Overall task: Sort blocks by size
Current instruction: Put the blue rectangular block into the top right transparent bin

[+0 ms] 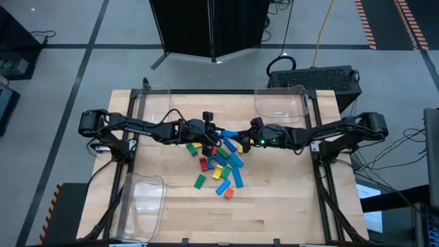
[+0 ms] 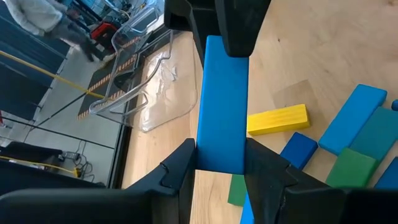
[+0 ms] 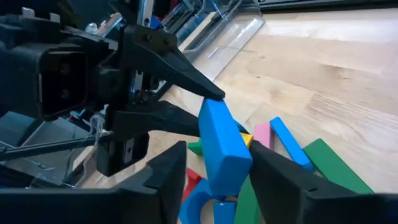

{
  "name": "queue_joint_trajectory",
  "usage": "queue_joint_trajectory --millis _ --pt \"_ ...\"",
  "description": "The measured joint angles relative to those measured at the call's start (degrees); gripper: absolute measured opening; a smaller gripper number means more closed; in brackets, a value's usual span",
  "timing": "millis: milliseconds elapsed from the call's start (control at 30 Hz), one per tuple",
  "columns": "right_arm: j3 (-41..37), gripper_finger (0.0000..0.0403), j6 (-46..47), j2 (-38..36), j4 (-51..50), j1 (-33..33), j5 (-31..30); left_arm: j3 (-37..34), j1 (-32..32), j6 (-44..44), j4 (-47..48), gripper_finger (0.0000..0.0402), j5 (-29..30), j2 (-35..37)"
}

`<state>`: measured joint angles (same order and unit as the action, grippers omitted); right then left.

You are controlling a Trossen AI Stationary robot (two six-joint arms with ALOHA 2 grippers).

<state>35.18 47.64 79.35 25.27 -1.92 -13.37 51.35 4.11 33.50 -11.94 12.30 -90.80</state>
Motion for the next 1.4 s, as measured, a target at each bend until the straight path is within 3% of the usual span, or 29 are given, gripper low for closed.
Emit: queue_joint_trajectory --millis 200,333,600,900,1033,1400 --pt "0.00 0.0078 2.47 -0.02 -1.24 0.00 0.18 0.00 0.12 0.02 0.12 0.0110 0.21 0.00" --pt "0.02 0.0052 2.72 -0.07 -1.31 0.00 0.27 0.00 0.12 0.09 0.16 0.0110 0.45 -0.07" --pt "0.02 0.0058 -0.17 -1.01 -1.51 -0.65 0.16 0.00 -0.11 -1.43 -0.52 0.0117 0.95 -0.07" --pt "0.00 0.0057 -4.05 -6.79 -7.57 -2.84 0.86 0.02 -0.25 -3.45 -0.43 0.0201 3.85 1.67" --pt "-0.02 0.0058 -5.57 -9.84 -13.74 -3.90 -4.14 0.02 -0.16 -3.41 -0.62 0.0219 5.51 2.34" --pt "-0.01 0.0058 -9.48 -16.77 -30.60 -9.65 -15.06 0.02 2.35 -8.17 4.24 0.0222 5.40 2.38"
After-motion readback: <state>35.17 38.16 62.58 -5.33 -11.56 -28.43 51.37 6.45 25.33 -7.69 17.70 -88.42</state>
